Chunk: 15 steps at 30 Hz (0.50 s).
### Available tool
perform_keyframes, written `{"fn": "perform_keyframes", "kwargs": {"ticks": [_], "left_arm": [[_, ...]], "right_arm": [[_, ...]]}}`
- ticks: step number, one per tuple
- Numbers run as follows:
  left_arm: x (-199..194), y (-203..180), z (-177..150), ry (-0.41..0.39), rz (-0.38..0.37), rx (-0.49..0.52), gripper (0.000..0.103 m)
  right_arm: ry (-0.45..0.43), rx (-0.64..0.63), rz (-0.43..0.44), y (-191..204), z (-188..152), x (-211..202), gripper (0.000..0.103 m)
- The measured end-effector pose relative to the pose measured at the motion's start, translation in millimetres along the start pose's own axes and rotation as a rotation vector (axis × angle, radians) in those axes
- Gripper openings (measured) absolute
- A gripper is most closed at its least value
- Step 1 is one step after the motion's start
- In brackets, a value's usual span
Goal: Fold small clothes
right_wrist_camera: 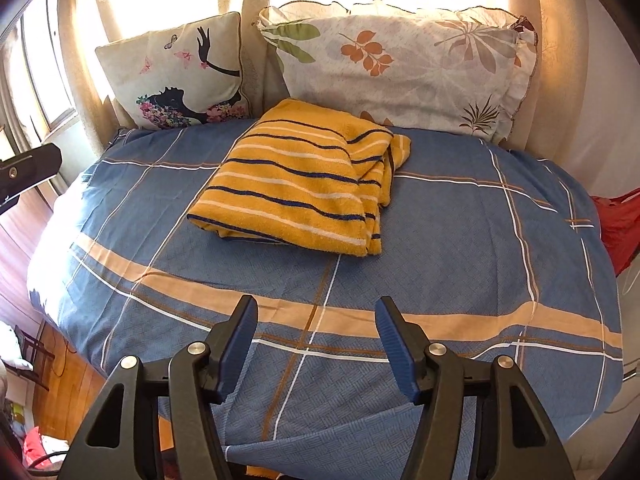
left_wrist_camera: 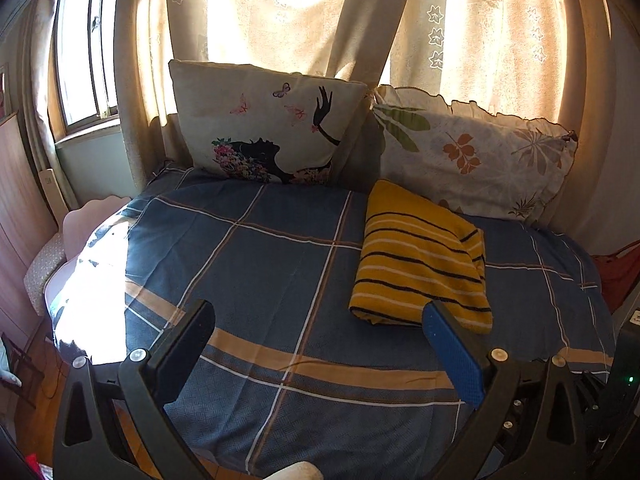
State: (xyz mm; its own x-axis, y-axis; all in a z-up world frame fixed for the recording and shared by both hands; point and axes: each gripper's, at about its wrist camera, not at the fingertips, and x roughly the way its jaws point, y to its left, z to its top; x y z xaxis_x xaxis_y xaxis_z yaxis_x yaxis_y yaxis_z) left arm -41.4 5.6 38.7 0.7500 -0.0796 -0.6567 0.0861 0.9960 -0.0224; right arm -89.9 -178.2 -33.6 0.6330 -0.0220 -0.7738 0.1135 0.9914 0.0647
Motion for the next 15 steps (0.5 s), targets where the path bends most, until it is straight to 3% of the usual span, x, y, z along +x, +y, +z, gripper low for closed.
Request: {"fn": "perform_keyframes", "kwargs": {"ticks": [15], "left_arm": [[27, -11, -6, 0.110, -0.008, 0.047, 0.103]], "right_arm": [[0.015, 0.000, -0.022, 2, 6, 13, 0.068]]}}
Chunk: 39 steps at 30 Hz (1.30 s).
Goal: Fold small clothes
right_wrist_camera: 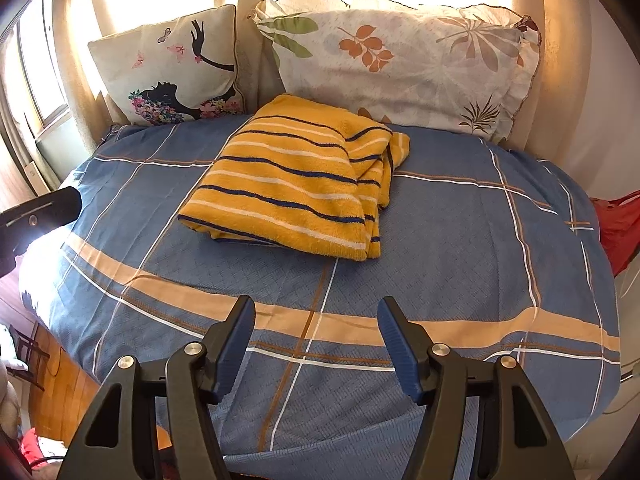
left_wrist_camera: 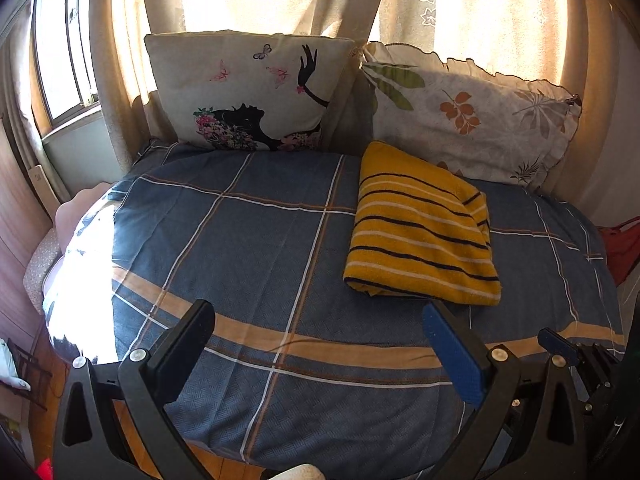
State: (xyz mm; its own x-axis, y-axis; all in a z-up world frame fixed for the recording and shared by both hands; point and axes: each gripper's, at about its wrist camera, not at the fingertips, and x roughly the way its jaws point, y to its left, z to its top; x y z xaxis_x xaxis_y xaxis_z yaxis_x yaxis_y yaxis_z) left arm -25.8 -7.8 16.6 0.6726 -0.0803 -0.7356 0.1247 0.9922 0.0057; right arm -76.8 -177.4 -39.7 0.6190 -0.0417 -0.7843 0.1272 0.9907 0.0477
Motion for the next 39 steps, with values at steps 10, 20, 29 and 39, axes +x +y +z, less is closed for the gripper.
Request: {"fn": "perform_keyframes", "kwargs": {"ticks": [10, 20, 29, 39], "left_arm": [[15, -3, 2, 0.046, -0.002, 0.003, 0.103], [29, -5, 3, 0.087, -0.015, 0.007, 0.103], [39, -5, 5, 0.117, -0.020, 0.003, 0.103], [51, 0, 7, 0.146, -0.018, -0.004, 0.103]], "right_arm": [[0.015, 0.018, -0.008, -2, 3, 10, 0.069], [0.034, 0.037, -0.011, -7, 6, 19, 0.069], [0.047, 0.044, -0.010, -8, 9, 26, 0.070], [0.063, 0.042, -0.010, -5, 14, 36, 0.070]]}}
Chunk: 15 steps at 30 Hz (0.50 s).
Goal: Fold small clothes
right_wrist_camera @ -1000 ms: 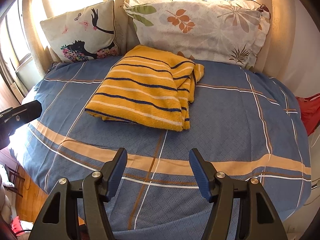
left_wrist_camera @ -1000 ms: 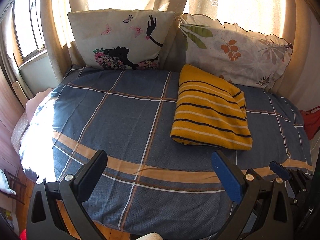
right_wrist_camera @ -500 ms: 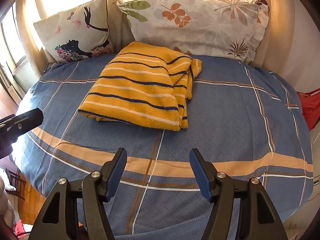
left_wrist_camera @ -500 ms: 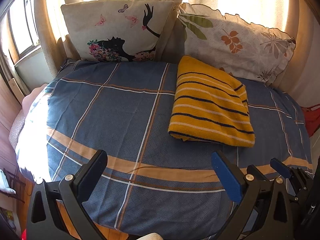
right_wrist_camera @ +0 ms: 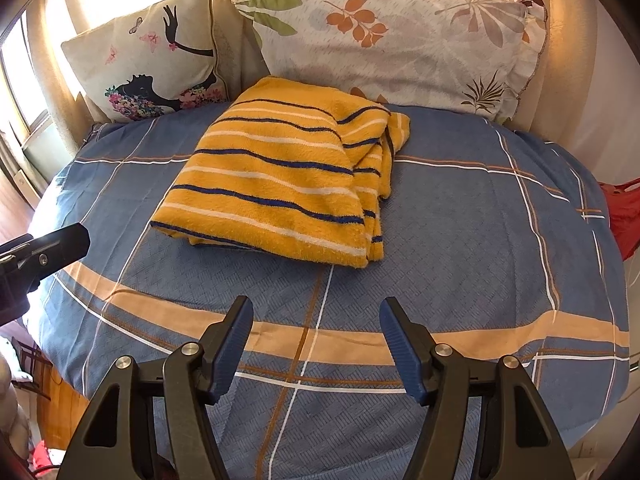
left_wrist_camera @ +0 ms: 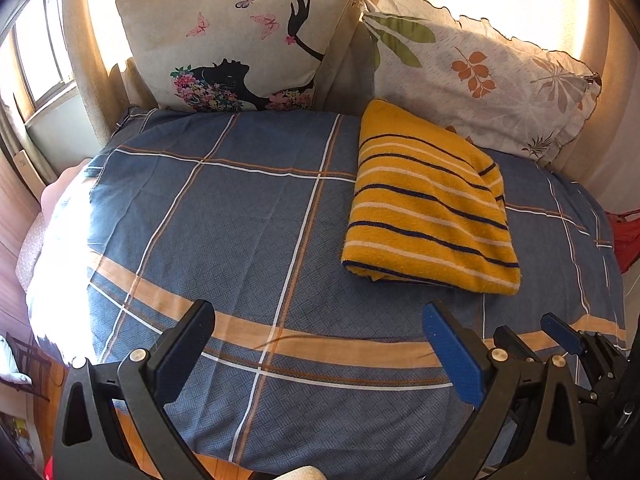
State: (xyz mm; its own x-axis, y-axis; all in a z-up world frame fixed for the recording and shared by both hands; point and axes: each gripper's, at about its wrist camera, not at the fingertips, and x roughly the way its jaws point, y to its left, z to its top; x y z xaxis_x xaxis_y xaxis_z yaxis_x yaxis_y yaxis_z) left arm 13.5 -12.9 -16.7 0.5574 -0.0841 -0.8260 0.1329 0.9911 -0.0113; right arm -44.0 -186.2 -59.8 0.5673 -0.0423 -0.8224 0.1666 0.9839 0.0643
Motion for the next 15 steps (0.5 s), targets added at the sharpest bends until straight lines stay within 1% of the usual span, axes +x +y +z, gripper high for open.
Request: {"fn": "perform_keyframes", "kwargs": {"ticks": [15], "left_arm": [[18, 3, 7, 0.045, -0.002, 0.003, 0.103]], "right_arm": [[0.023, 0.009, -0.003, 5, 7, 14, 0.071]]}}
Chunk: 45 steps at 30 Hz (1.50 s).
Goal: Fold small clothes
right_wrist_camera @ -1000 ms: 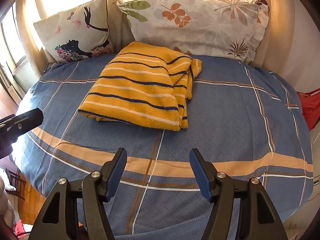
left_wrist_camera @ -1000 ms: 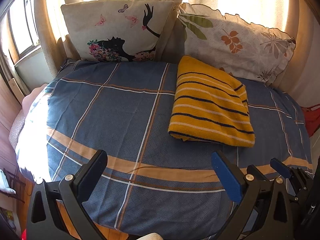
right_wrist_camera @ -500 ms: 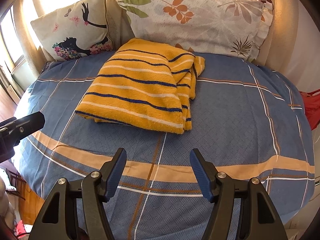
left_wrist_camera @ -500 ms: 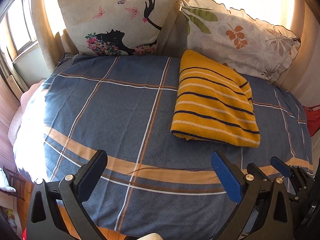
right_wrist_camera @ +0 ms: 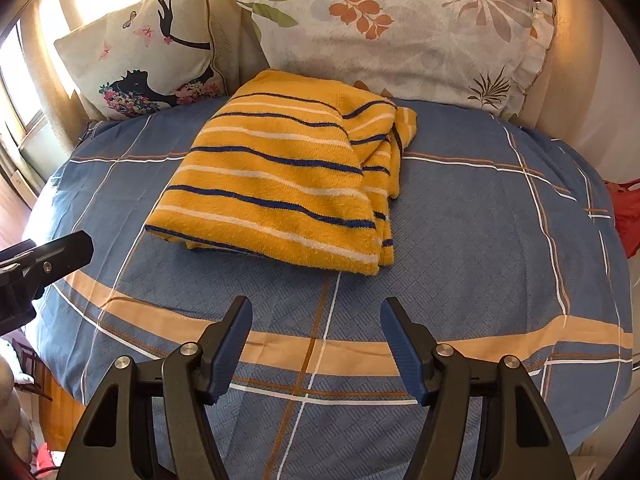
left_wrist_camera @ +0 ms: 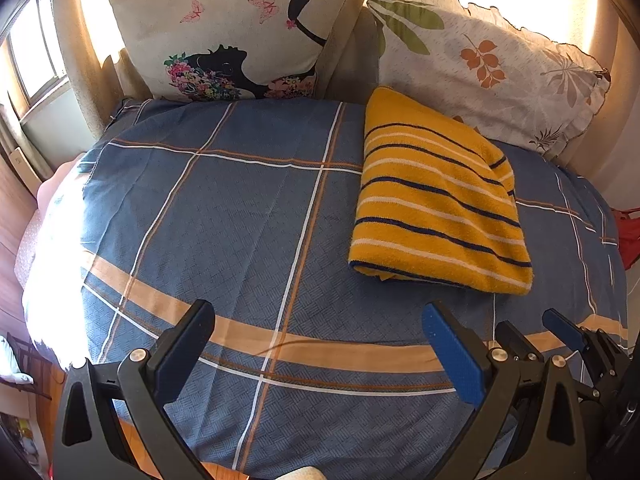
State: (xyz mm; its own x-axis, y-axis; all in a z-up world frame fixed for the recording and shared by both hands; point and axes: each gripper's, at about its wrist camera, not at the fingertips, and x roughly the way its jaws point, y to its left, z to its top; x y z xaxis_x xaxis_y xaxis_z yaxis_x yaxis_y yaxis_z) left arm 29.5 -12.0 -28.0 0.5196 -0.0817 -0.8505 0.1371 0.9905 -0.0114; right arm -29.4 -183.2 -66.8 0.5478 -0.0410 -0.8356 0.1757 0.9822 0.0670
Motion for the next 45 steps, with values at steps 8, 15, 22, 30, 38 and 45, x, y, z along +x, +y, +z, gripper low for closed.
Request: {"fn": "perform_keyframes", "kwargs": {"ticks": [8, 15, 22, 30, 38, 45], "left_arm": [[10, 1, 4, 0.024, -0.008, 0.009, 0.103], [20, 6, 7, 0.048, -0.019, 0.010, 0.103], [30, 13, 13, 0.070, -0.042, 0.015, 0.103], [40, 21, 20, 0.087, -0.055, 0.034, 0.103], [54, 30, 26, 0.115, -0.058, 0.052, 0.103], [64, 31, 31, 0.134, -0.074, 0.070, 0.103]], "right_arm": [[0.012, 0.007, -0.009, 2, 5, 7, 0.071], [0.025, 0.017, -0.020, 5, 9, 14, 0.072], [0.040, -0.029, -0.067, 13, 21, 23, 0.072], [0.083, -0.050, -0.162, 16, 41, 38, 0.072], [0.101, -0.050, -0.206, 25, 53, 45, 0.073], [0.110, -0.043, -0.223, 34, 55, 49, 0.073]]}}
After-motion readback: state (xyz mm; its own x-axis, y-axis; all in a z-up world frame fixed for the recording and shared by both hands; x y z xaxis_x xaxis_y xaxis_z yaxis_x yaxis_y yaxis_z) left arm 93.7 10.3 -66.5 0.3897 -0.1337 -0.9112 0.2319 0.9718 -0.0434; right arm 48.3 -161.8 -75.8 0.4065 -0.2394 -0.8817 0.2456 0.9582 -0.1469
